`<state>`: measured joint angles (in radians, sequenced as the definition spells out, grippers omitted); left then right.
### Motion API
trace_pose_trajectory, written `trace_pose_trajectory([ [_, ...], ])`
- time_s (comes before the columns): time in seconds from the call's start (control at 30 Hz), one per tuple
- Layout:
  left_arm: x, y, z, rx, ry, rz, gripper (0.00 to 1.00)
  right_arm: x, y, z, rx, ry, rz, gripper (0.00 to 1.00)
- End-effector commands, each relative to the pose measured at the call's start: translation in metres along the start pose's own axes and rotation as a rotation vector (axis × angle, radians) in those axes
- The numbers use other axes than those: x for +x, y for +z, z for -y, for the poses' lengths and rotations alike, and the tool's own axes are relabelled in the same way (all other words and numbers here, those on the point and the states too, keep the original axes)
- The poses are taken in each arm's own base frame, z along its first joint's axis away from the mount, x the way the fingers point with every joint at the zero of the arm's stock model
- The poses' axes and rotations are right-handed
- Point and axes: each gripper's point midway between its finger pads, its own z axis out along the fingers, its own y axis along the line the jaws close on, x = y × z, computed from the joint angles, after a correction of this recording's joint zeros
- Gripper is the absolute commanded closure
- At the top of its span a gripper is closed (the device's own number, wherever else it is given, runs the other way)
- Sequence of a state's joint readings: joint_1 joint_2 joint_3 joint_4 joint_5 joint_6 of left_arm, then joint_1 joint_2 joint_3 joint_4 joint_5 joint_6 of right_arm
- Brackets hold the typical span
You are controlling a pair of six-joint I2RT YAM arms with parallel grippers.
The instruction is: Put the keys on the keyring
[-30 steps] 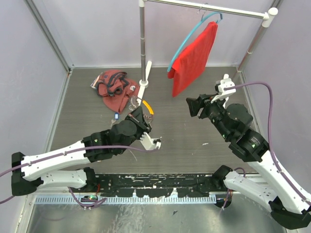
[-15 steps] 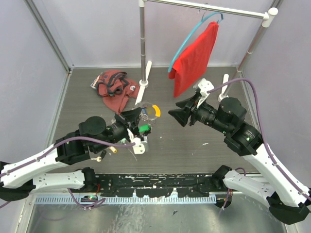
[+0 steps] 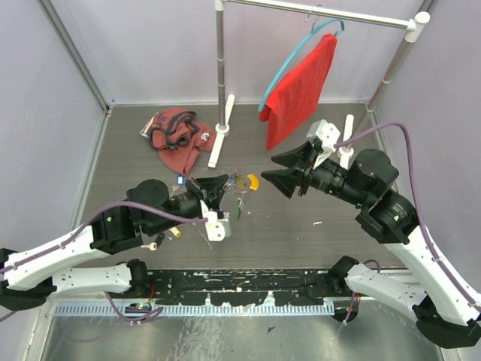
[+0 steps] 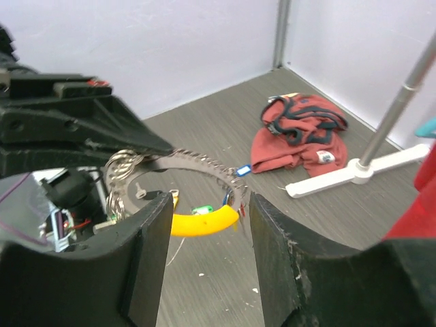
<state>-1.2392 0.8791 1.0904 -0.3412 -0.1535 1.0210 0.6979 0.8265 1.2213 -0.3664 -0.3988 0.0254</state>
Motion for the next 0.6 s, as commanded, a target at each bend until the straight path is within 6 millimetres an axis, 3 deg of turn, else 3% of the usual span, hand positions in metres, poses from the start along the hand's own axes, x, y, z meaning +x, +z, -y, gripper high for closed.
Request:
trace_pose_trajectory([
  [0.0,-0.014,0.002,-0.025,-0.083,-0.135,0.022,1.0,-0.038,-0.005,0.026,0.174,0.053,0.11,0.47],
  [0.1,-0.017,0.005,-0.015,-0.037,-0.119,0.045,1.0,-0.041,-0.002,0.025,0.174,0.079,0.1,0.48],
  [0.27,-0.023,0.001,-0.006,-0.022,0.015,0.126,1.0,-0.036,-0.004,-0.022,-0.115,-0.036,0.036,0.43],
  [0.33,-0.02,0.001,-0.006,-0.017,0.106,0.116,1.0,-0.036,-0.005,-0.03,-0.16,-0.05,0.026,0.43],
  [0.4,-0.011,0.002,-0.012,-0.031,0.242,0.059,1.0,-0.038,-0.005,-0.017,-0.086,-0.052,0.037,0.43],
  [0.57,0.027,0.004,-0.058,-0.101,0.679,-0.258,1.0,-0.041,-0.016,0.056,0.346,-0.021,0.058,0.43],
])
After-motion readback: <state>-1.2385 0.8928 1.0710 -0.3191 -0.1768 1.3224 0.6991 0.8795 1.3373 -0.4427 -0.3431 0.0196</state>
